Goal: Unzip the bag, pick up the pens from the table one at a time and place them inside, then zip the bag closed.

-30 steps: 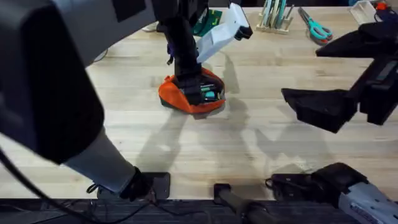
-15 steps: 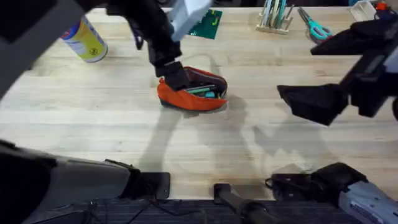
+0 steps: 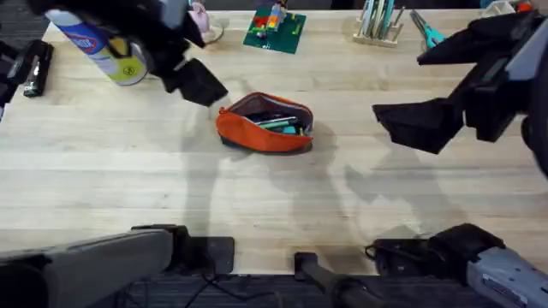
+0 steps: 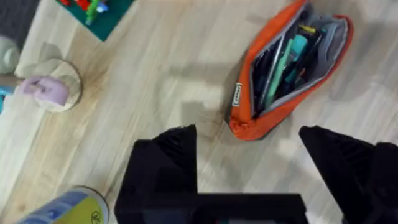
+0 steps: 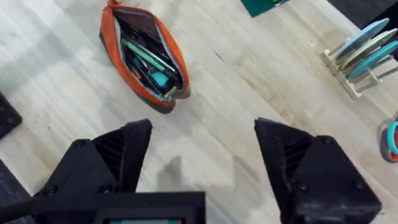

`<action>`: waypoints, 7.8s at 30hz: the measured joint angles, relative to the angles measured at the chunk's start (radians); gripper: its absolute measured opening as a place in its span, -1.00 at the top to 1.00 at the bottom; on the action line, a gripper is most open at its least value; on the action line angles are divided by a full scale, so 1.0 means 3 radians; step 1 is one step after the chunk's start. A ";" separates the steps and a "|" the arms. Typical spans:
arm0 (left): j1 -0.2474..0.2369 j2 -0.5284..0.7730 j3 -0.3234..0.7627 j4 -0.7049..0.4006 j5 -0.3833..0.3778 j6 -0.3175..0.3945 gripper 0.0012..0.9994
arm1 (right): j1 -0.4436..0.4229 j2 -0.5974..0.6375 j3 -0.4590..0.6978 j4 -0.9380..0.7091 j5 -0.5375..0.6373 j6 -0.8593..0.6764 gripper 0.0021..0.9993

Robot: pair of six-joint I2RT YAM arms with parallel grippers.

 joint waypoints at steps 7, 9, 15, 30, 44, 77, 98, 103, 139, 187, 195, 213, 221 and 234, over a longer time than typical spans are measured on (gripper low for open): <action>0.0548 -0.0191 -0.0319 0.0051 0.0481 0.0266 -0.99 | 0.0000 0.0000 0.0000 0.0032 0.0000 0.0000 -1.00; 0.0647 -0.0257 -0.0492 0.0144 0.0552 0.0338 -0.99 | 0.0000 0.0000 0.0000 0.0071 0.0000 0.0011 -1.00; 0.1046 -0.0339 -0.0956 0.0410 0.0783 0.0487 -0.99 | 0.0000 0.0000 0.0000 0.0134 0.0000 0.0024 -1.00; 0.1713 -0.0339 -0.1209 0.0428 0.0751 0.0855 -0.99 | 0.0000 0.0015 0.0000 0.0149 0.0000 0.0049 -1.00; 0.2199 -0.0339 -0.1550 0.0310 0.1330 0.2370 -0.99 | 0.0000 0.0367 0.0000 0.0153 0.0000 0.0087 -1.00; 0.2362 0.0350 -0.1661 0.0423 0.1651 0.2670 -0.99 | 0.0000 0.0394 0.0000 0.0149 -0.0001 0.0136 -1.00; 0.2362 0.0350 -0.1661 0.0423 0.1651 0.2670 -0.99 | 0.0466 0.1303 0.0381 0.0657 -0.0124 0.0251 -1.00; 0.2362 0.0350 -0.1661 0.0423 0.1651 0.2670 -0.99 | 0.0763 0.1770 0.0617 0.0687 -0.0176 0.0253 -1.00; 0.2362 0.0350 -0.1661 0.0425 0.1651 0.2670 -0.99 | 0.1704 0.3957 0.3072 -0.0327 -0.0206 0.0857 -1.00; 0.2362 0.0350 -0.1661 0.0423 0.1652 0.2672 -0.99 | 0.1728 0.4626 0.3087 -0.0016 0.0127 0.0870 -0.83; 0.2362 0.0350 -0.1661 0.0423 0.1652 0.2672 -0.99 | 0.1728 0.4626 0.3087 -0.0070 0.0127 0.0870 -0.68; 0.2362 0.0350 -0.1661 0.0423 0.1652 0.2672 -0.99 | 0.1728 0.4626 0.3087 -0.0057 0.0127 0.0871 0.94; 0.2362 0.0350 -0.1661 0.0423 0.1652 0.2670 -0.99 | 0.1728 0.4626 0.3087 -0.0035 0.0127 0.0870 0.94; 0.2362 0.0350 -0.1661 0.0423 0.1652 0.2670 -0.99 | 0.1728 0.4617 0.3540 -0.0196 0.0128 0.0870 0.94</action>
